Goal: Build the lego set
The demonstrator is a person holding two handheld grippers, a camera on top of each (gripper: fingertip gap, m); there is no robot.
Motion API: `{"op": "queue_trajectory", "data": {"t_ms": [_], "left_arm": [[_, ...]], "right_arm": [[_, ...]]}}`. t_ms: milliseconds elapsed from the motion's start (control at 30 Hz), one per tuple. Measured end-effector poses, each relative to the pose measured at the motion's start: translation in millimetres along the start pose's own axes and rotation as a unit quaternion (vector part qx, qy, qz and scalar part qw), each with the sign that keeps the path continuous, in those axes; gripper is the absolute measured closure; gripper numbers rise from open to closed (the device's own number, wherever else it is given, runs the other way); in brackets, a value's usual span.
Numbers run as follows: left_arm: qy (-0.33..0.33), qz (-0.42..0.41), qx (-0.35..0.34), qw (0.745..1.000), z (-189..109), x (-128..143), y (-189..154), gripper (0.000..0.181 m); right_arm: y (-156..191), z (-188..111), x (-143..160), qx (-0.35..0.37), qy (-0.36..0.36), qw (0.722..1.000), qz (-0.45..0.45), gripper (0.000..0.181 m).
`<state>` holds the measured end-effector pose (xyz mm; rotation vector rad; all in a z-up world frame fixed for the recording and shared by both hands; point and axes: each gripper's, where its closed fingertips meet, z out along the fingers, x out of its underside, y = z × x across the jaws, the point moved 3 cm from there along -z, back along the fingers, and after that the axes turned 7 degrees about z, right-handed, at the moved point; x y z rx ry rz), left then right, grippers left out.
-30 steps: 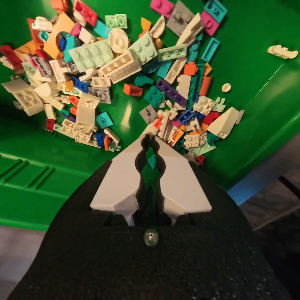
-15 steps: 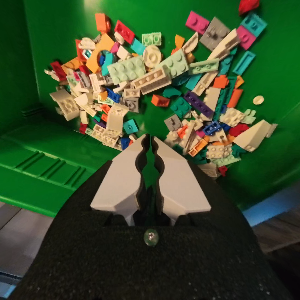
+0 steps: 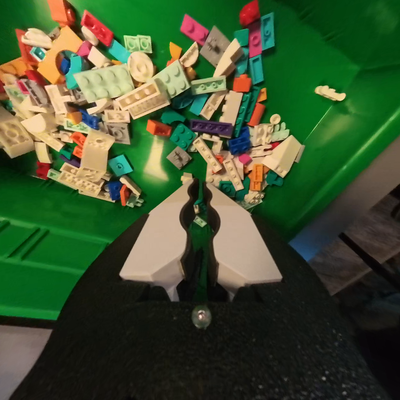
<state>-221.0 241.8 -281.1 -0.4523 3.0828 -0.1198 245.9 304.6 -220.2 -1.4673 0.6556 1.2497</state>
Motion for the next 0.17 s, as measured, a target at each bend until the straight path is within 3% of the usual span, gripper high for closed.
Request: {"op": "queue_trajectory", "data": {"t_ms": [33,167], "left_arm": [[-0.002,-0.002,0.006,1.0,0.6,-0.3,-2.8,0.173],[0.002,0.009,0.0,1.0,6.4,-1.0,-9.3,0.148]], "right_arm": [[0.0,0.0,-0.1,0.0,0.0,1.0,0.001,0.177],[0.1,0.2,-0.1,-0.001,0.0,1.0,0.001,0.177]]}}
